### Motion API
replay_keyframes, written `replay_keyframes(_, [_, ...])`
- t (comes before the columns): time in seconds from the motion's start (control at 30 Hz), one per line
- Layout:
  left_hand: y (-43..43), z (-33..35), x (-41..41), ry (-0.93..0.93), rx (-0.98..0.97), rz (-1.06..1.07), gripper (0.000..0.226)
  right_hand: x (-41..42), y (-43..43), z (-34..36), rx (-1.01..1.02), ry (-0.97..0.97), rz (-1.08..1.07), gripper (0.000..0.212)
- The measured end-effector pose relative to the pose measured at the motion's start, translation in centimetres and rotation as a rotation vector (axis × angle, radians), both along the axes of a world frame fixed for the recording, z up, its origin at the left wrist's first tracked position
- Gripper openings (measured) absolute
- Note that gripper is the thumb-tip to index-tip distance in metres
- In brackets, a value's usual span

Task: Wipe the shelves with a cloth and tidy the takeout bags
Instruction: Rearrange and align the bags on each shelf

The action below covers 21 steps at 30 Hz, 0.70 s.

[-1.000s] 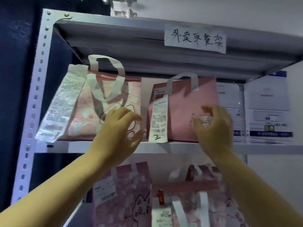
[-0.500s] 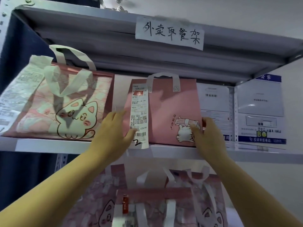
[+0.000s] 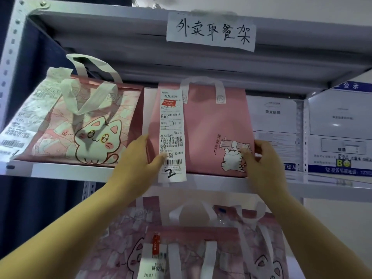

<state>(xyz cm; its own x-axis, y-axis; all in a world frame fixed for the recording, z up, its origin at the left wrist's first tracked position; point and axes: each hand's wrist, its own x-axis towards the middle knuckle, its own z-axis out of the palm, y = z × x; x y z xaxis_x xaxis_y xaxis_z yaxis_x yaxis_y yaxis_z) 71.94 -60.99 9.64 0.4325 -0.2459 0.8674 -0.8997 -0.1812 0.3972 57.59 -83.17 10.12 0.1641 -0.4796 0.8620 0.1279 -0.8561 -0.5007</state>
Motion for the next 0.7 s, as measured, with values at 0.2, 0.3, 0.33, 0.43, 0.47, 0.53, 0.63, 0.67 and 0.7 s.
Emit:
replay_keyframes(0.2, [1.6, -0.4, -0.8, -0.037, 0.019, 0.034, 0.029, -0.4, 1.2, -0.4, -0.026, 0.023, 0.019, 0.03])
replay_keyframes(0.3, [2.4, -0.8, -1.2, -0.09, -0.04, 0.098, 0.034, -1.2, 1.7, -0.6, -0.045, 0.017, -0.039, 0.04])
replay_keyframes(0.33, [2.6, -1.1, -1.4, -0.108, -0.07, 0.104, 0.037, -1.6, 2.0, -0.8, -0.052, 0.0, -0.057, 0.041])
replay_keyframes(0.43, [3.2, -2.1, -2.2, -0.143, -0.105, 0.104, 0.044, -2.9, 3.1, -1.7, -0.054, -0.063, -0.068, 0.039])
replay_keyframes(0.47, [3.4, -2.4, -2.5, -0.145, -0.11, 0.093, 0.043, -3.3, 3.6, -2.1, -0.064, -0.078, -0.07, 0.037])
replay_keyframes(0.53, [3.7, -3.2, -3.4, -0.149, -0.134, 0.059, 0.038, -4.2, 5.0, -3.0, -0.091, -0.095, -0.069, 0.032])
replay_keyframes(0.63, [4.5, -4.8, -4.8, -0.162, -0.151, -0.005, 0.032, -5.7, 7.3, -4.8, -0.112, -0.108, -0.049, 0.02])
replay_keyframes(0.67, [4.8, -5.4, -5.3, -0.155, -0.148, -0.036, 0.031, -6.2, 8.0, -5.5, -0.104, -0.107, -0.037, 0.018])
replay_keyframes(0.7, [5.1, -6.1, -5.8, -0.145, -0.145, -0.068, 0.03, -6.6, 8.6, -6.3, -0.094, -0.101, -0.03, 0.017])
